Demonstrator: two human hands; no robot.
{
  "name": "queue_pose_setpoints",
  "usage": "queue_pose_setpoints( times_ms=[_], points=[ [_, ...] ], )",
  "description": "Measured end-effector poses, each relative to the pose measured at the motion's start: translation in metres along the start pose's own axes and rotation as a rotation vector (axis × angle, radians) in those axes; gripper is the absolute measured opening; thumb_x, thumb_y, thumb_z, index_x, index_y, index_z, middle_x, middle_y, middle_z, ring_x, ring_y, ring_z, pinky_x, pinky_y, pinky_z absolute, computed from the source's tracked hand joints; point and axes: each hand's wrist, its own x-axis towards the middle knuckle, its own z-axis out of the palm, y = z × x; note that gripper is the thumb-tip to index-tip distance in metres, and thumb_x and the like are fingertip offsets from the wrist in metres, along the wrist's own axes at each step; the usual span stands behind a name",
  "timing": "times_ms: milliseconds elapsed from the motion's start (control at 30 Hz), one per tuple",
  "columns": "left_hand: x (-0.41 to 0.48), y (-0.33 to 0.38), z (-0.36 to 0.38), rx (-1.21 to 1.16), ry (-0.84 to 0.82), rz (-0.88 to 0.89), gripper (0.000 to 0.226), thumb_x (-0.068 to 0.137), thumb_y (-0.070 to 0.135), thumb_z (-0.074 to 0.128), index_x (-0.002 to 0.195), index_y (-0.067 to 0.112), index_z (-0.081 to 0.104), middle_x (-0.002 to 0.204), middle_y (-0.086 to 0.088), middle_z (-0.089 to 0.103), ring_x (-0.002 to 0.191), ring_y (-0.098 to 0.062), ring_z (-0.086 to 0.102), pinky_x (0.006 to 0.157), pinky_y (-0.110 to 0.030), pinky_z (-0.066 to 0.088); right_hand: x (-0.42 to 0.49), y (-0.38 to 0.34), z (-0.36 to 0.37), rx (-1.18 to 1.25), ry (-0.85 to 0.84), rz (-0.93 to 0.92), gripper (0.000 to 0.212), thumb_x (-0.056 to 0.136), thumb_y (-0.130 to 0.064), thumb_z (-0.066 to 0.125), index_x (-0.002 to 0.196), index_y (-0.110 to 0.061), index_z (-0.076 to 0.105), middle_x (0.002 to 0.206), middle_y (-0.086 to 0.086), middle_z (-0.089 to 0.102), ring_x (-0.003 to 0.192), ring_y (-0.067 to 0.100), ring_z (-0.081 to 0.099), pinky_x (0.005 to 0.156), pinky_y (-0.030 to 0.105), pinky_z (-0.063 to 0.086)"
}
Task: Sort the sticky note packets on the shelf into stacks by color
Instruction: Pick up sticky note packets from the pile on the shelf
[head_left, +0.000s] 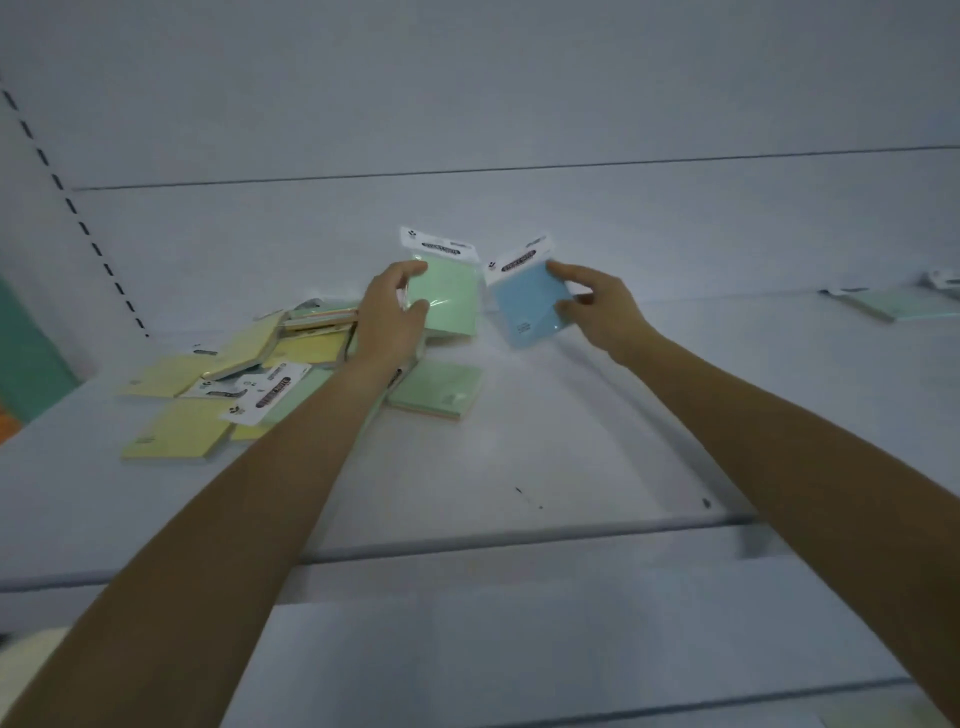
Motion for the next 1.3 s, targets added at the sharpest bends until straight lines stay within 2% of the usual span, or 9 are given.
queue_pose_setpoints(
  times_ms=[33, 100, 200, 333, 500, 600, 867, 1067, 1300],
  points=[
    [-0.001, 0.005, 0.006, -0.019, -0.006, 0.007, 0.044, 0.082, -0.007, 0.050, 0.123, 0.009, 0.053, 0.133, -0.009, 0.053, 0.123, -0.021, 0.046, 0.108, -0.031, 0.036, -0.003, 0.002, -0.012, 0.024, 0.028, 0.011, 0.053, 0.082, 0.006, 0.052, 0.129, -0.019, 0.052, 0.110, 0.003, 0.056, 0.070, 0.007, 0.054, 0.058, 0.001, 0.041],
    [-0.004, 0.018, 0.020, -0.075, -0.014, 0.007, 0.047, 0.080, -0.008, 0.049, 0.122, 0.011, 0.054, 0.131, -0.009, 0.053, 0.119, -0.017, 0.046, 0.106, -0.043, 0.041, -0.011, 0.011, -0.037, 0.068, 0.073, 0.033, 0.055, 0.080, 0.007, 0.051, 0.128, -0.019, 0.052, 0.113, 0.001, 0.056, 0.079, 0.015, 0.058, 0.078, 0.021, 0.051],
    [-0.011, 0.038, 0.049, -0.138, -0.051, -0.008, 0.049, 0.077, -0.010, 0.047, 0.121, 0.010, 0.055, 0.129, -0.011, 0.053, 0.114, -0.014, 0.046, 0.101, -0.051, 0.044, -0.027, 0.025, -0.080, 0.078, 0.154, 0.070, 0.056, 0.078, 0.005, 0.052, 0.127, -0.022, 0.054, 0.128, 0.002, 0.054, 0.097, 0.019, 0.056, 0.098, 0.042, 0.049],
    [-0.018, 0.070, 0.102, -0.200, -0.111, -0.026, 0.050, 0.076, -0.010, 0.046, 0.121, 0.012, 0.056, 0.126, -0.014, 0.053, 0.119, -0.026, 0.049, 0.099, -0.052, 0.046, -0.047, 0.046, -0.144, 0.100, 0.264, 0.096, 0.056, 0.080, 0.005, 0.051, 0.130, -0.020, 0.051, 0.129, 0.001, 0.053, 0.102, 0.017, 0.053, 0.092, 0.037, 0.050],
    [-0.030, 0.129, 0.186, -0.270, -0.141, -0.013, 0.052, 0.076, -0.011, 0.045, 0.121, 0.012, 0.056, 0.125, -0.011, 0.053, 0.114, -0.017, 0.047, 0.100, -0.051, 0.046, -0.066, 0.081, -0.243, 0.120, 0.339, 0.100, 0.053, 0.082, 0.009, 0.048, 0.130, -0.014, 0.050, 0.134, 0.007, 0.050, 0.102, 0.019, 0.051, 0.074, 0.027, 0.051],
    [-0.041, 0.163, 0.244, -0.320, -0.135, -0.034, 0.052, 0.076, -0.011, 0.045, 0.121, 0.012, 0.056, 0.128, -0.012, 0.052, 0.108, -0.012, 0.046, 0.100, -0.049, 0.046, -0.074, 0.104, -0.304, 0.098, 0.342, 0.099, 0.051, 0.084, 0.009, 0.048, 0.131, -0.013, 0.049, 0.127, 0.002, 0.049, 0.104, 0.020, 0.050, 0.082, 0.033, 0.051],
    [-0.067, 0.226, 0.367, -0.328, -0.151, -0.104, 0.054, 0.076, -0.010, 0.045, 0.122, 0.015, 0.056, 0.127, -0.012, 0.052, 0.119, -0.026, 0.050, 0.101, -0.048, 0.046, -0.091, 0.171, -0.436, 0.048, 0.354, 0.155, 0.048, 0.087, 0.006, 0.049, 0.130, -0.017, 0.050, 0.137, 0.005, 0.047, 0.115, 0.025, 0.050, 0.093, 0.041, 0.051],
    [-0.056, 0.243, 0.421, -0.294, -0.169, -0.114, 0.052, 0.077, -0.010, 0.047, 0.123, 0.012, 0.056, 0.128, -0.014, 0.053, 0.119, -0.027, 0.051, 0.101, -0.048, 0.046, -0.067, 0.196, -0.484, 0.117, 0.361, 0.160, 0.047, 0.088, 0.006, 0.049, 0.130, -0.015, 0.048, 0.121, -0.001, 0.045, 0.114, 0.024, 0.050, 0.093, 0.041, 0.052],
    [-0.017, 0.253, 0.473, -0.248, -0.189, -0.123, 0.050, 0.081, -0.005, 0.053, 0.130, 0.005, 0.050, 0.135, -0.014, 0.051, 0.122, -0.030, 0.051, 0.100, -0.047, 0.047, -0.018, 0.218, -0.522, 0.253, 0.367, 0.208, 0.050, 0.088, 0.007, 0.049, 0.135, -0.011, 0.042, 0.137, 0.008, 0.040, 0.123, 0.032, 0.047, 0.095, 0.039, 0.049]
  ],
)
